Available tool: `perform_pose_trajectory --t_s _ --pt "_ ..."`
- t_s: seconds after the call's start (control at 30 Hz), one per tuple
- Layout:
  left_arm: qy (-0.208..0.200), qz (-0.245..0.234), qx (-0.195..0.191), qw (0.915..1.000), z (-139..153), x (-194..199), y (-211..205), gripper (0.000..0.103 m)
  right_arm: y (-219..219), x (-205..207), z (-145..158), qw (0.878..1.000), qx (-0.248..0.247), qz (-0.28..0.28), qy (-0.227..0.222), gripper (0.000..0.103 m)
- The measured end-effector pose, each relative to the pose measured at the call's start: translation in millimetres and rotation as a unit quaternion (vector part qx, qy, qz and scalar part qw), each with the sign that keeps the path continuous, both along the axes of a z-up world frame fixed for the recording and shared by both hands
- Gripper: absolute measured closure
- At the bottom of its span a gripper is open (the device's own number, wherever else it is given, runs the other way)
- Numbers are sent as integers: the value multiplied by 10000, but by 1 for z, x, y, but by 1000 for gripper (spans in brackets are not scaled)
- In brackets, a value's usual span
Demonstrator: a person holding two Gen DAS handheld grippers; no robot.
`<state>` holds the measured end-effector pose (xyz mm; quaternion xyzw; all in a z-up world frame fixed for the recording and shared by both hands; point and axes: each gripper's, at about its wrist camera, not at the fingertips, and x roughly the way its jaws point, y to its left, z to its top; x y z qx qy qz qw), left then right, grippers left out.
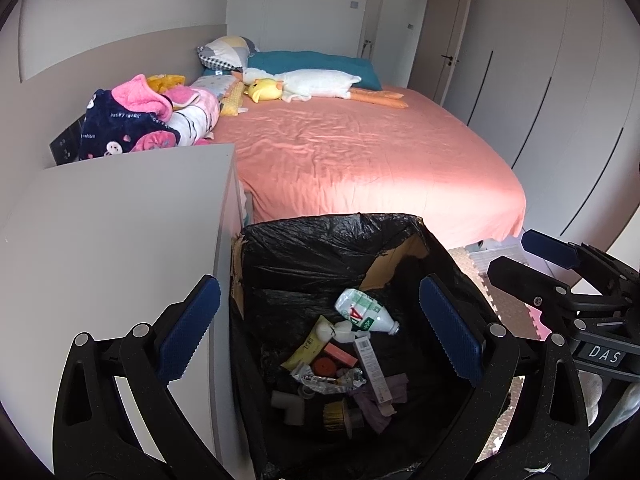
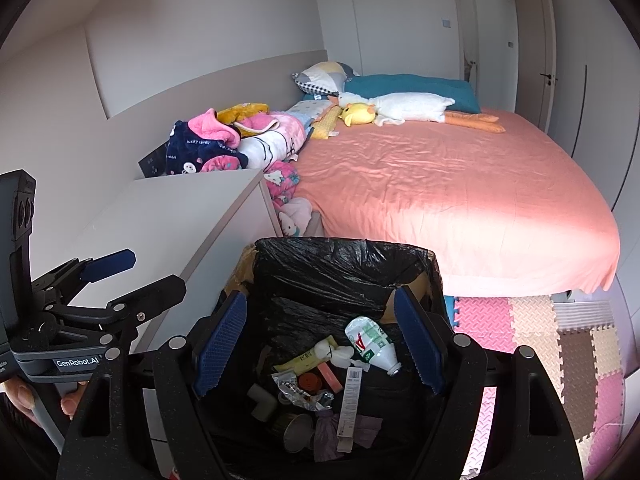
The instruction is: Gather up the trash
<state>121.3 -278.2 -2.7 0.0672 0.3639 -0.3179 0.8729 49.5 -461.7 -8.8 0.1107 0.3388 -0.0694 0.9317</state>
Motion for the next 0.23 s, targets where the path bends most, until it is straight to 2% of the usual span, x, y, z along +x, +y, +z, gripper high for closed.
perform_pose_trajectory --t_s 0.1,0.23 --pt "-9 44 92 9999 0 1 -2 7 0 0 0 10000 -6 3 4 27" --pt "-78 -35 5 10000 2 -1 -1 7 1 0 0 10000 -5 -4 5 27"
